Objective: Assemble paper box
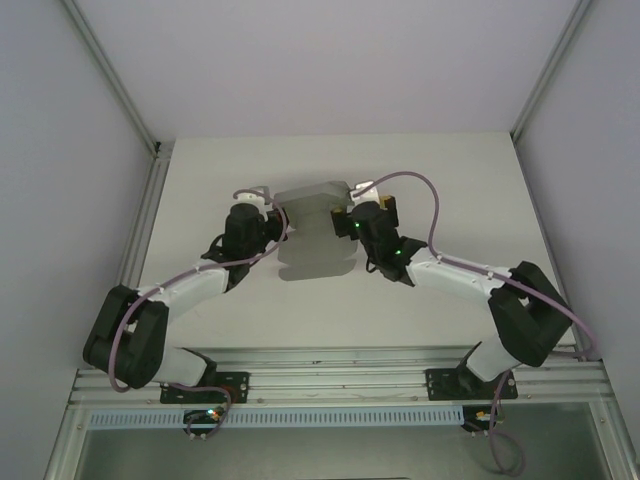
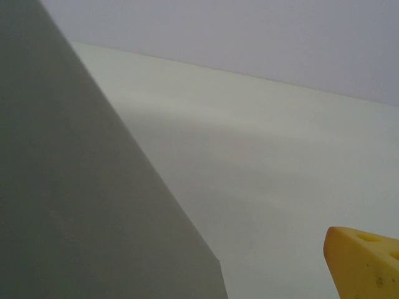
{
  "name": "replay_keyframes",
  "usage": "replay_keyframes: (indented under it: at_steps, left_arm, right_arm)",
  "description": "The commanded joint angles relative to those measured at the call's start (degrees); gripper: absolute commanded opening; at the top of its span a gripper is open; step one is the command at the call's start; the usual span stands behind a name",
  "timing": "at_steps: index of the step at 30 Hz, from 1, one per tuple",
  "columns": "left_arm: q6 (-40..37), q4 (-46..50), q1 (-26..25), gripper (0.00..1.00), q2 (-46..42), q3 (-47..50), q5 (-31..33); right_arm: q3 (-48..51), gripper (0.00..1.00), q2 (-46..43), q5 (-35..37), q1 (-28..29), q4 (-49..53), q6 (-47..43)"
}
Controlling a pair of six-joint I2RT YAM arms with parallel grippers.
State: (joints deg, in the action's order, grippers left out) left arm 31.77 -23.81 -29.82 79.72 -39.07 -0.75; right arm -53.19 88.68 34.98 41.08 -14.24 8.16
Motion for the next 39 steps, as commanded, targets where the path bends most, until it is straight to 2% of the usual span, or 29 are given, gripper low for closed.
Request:
replay_keyframes:
  at_steps: [1,5,11,16,25,29,35,39]
  left_arm:
    - [1.3,-2.8,-2.3,0.00,-3.1,-0.8,-0.6]
    - [2.5,-2.4,-2.5,0.00,-3.6,-0.7,1.5]
    - [2.1,-1.8,-2.6,0.00,-3.4,-0.7,2.1]
    - [0.8,-0.7,-2.1,0.00,-2.5,-0.1,3.7]
    - [0.9,-2.6,-0.6,0.00,-0.2,0.7,0.0]
    - [0.5,-2.7,-0.6,0.00,0.6,0.3,-1.2]
    - [-0.2,-2.3,-0.6,0.00,0.8,0.4,-2.5]
    - [-1.8,-1.1,-0.4,0.00,0.3,0.3,-2.7]
  right_arm:
    - [-1.3,1.00,3.0,13.1,3.1,-2.7,0.9]
    - [-1.9,1.00,5.3,22.1,5.3,-4.6,0.6]
    - [-1.2,0.99,5.0,19.6,5.4,-5.1,1.7]
    - [2.8,1.00,-2.9,13.5,4.9,-4.8,1.7]
    - [9.0,1.00,-20.3,-1.4,-0.5,0.6,6.2]
    - [5.3,1.00,-21.1,-8.4,-2.5,2.9,3.5]
    - [1.1,1.00,-18.7,-9.5,-3.5,6.0,2.1]
    - [2.8,1.00,-22.6,-11.2,-5.1,6.5,2.4]
